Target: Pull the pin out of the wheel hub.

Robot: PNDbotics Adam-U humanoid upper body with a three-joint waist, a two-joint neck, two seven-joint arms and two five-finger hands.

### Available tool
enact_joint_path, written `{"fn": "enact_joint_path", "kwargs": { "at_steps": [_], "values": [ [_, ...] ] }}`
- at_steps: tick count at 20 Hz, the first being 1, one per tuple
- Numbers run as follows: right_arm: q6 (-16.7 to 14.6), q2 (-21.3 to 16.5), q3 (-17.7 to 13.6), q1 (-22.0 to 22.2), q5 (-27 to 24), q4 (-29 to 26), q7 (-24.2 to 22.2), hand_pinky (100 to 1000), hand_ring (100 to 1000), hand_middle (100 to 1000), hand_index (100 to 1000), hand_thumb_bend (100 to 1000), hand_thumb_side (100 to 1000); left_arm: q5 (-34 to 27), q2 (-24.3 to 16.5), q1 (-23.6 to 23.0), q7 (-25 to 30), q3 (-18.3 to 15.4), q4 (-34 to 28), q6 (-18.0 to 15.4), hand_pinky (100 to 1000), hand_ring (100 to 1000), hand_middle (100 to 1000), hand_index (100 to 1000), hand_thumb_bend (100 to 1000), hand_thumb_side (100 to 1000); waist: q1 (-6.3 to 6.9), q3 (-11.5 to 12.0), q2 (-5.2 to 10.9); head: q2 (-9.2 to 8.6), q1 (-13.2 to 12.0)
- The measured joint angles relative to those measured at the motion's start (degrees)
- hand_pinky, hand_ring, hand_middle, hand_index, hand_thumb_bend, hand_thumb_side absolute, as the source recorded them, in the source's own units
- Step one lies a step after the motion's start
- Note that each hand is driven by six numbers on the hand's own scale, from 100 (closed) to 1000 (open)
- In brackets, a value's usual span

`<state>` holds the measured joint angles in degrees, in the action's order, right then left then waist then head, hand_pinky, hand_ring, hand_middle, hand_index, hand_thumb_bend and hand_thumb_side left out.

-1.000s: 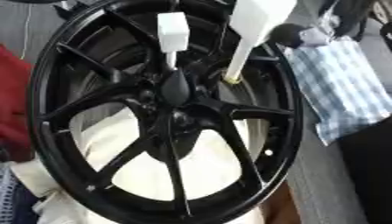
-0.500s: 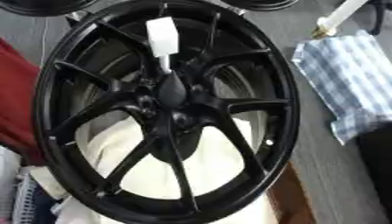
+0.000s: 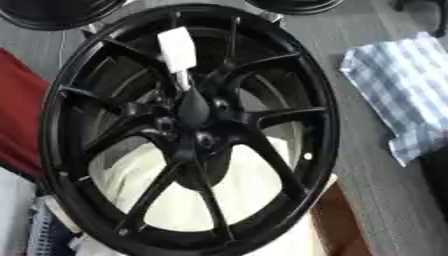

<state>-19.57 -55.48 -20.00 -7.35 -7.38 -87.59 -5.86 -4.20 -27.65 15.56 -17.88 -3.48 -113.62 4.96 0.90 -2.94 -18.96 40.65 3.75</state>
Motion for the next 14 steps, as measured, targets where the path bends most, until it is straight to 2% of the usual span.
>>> {"fn": "enact_joint_path", "kwargs": {
  "at_steps": [3,6,14],
  "values": [
    [1.08,1.78,-0.11,1.21,1.58,2.38,1.85,1000,1000,910,922,100,164,-0.17,0.01,-0.09,-0.55,-0.32,0.00,0.19,699,541,546,694,100,561,0.07,0.17,0.48,0.02,-0.17],
    [2.64,2.62,-0.13,1.85,1.79,3.12,2.73,1000,1000,918,929,100,151,-0.21,0.04,-0.37,-0.79,-0.42,0.00,0.25,698,540,544,686,100,561,0.06,0.14,0.73,0.15,-0.16],
    [6.56,3.39,-0.17,1.92,0.97,0.95,4.18,1000,1000,917,929,100,135,-0.26,0.07,-0.50,-0.85,-0.62,0.00,0.35,698,540,543,686,100,563,-0.06,0.07,1.44,0.39,0.59]
  ]
}}
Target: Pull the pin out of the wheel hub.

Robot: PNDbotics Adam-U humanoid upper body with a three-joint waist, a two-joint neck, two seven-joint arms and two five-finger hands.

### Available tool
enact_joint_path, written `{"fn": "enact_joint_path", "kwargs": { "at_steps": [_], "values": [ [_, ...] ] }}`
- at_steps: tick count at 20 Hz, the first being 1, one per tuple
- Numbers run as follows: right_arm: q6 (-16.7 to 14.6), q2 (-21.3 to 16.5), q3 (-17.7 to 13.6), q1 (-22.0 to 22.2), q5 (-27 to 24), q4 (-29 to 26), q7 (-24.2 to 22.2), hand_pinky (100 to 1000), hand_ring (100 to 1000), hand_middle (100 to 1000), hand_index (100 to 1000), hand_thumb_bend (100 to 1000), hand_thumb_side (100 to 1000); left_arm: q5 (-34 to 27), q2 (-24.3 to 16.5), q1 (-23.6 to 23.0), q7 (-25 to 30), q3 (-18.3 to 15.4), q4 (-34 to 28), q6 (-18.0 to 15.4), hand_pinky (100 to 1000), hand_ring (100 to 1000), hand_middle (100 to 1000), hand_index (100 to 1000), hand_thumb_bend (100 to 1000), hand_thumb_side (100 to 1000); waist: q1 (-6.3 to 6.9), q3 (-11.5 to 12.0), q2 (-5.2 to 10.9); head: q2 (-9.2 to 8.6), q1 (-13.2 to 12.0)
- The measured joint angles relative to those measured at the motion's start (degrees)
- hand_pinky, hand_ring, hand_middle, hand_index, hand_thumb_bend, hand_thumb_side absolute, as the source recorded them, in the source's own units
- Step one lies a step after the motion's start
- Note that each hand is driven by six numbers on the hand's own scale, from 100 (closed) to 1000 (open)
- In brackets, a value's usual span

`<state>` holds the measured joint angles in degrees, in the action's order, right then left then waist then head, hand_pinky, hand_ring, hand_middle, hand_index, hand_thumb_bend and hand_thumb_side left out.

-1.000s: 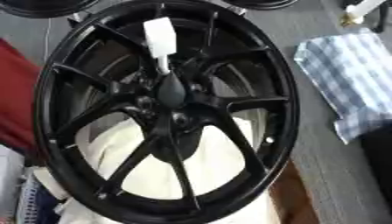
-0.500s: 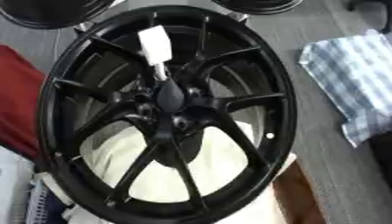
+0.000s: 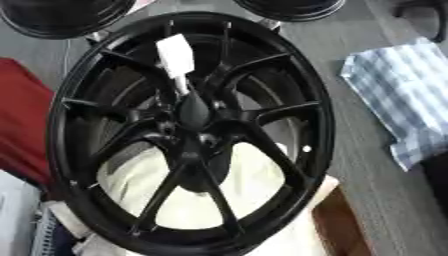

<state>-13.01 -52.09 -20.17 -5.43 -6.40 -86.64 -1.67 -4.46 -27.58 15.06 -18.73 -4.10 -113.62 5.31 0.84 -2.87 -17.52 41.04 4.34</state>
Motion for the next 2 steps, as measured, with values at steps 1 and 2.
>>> {"fn": "enact_joint_path", "kwargs": {
  "at_steps": [1,2],
  "values": [
    [0.18,0.01,0.00,-0.02,-0.09,-0.64,0.09,1000,1000,901,920,100,100,0.00,0.00,-0.01,-0.01,0.00,0.00,0.00,698,540,543,685,100,563,-0.09,0.00,0.00,0.00,0.07],
    [0.31,0.02,0.03,-0.07,-0.27,-1.37,0.13,1000,1000,884,907,100,100,0.00,0.00,-0.01,-0.02,0.00,0.00,0.01,698,540,543,685,100,564,-0.23,0.03,0.00,0.00,0.11]
  ]
}}
